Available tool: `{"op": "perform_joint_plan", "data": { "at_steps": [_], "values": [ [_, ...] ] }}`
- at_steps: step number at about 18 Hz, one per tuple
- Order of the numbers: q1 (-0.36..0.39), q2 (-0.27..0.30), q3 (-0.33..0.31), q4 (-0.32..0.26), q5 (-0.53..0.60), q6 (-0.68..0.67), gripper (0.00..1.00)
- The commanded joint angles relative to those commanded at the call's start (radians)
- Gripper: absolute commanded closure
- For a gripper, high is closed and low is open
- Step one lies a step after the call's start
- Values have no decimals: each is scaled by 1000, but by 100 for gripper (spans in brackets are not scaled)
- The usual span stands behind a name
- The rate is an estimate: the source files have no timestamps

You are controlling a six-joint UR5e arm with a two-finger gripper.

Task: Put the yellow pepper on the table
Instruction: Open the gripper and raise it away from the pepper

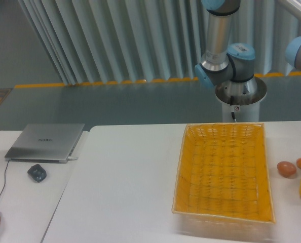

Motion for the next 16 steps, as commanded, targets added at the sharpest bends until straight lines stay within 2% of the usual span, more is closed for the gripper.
{"op": "perform_joint_plan", "data": {
  "at_steps": [6, 16],
  "values": [
    [-8, 8, -9, 4, -37, 0, 0],
    [-2, 6, -8, 12, -25, 0, 0]
  ]
}}
